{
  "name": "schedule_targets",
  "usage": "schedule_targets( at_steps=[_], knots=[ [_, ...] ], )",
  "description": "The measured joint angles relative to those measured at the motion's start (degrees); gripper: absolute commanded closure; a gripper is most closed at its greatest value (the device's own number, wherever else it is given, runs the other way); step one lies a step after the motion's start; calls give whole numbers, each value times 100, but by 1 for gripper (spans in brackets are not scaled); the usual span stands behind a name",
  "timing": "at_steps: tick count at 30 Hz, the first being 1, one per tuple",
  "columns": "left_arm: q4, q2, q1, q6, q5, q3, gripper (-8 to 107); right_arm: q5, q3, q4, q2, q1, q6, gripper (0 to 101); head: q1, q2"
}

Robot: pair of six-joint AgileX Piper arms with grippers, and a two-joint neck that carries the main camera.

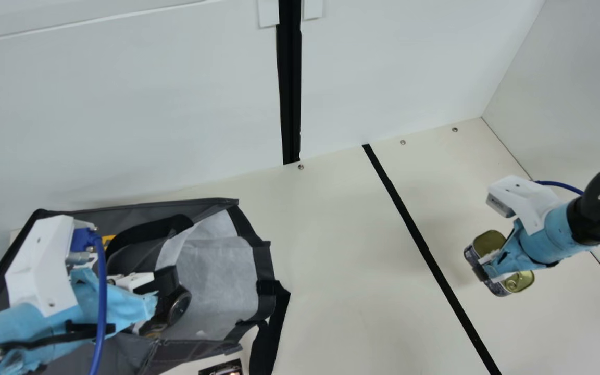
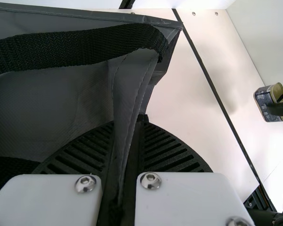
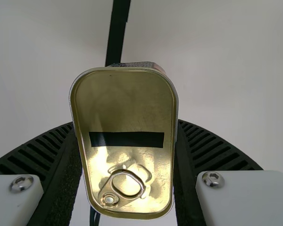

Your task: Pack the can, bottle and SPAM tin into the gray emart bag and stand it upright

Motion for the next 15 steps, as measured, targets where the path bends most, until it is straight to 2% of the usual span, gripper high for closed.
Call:
schedule_targets(
  at_steps=[9,15],
  knots=[
    [0,0,0,0,0,0,107,-1,-50,-62,-62,774,509,101,0,9],
    [0,0,0,0,0,0,107,101,-185,-43,-7,1169,559,101,0,0]
  ],
)
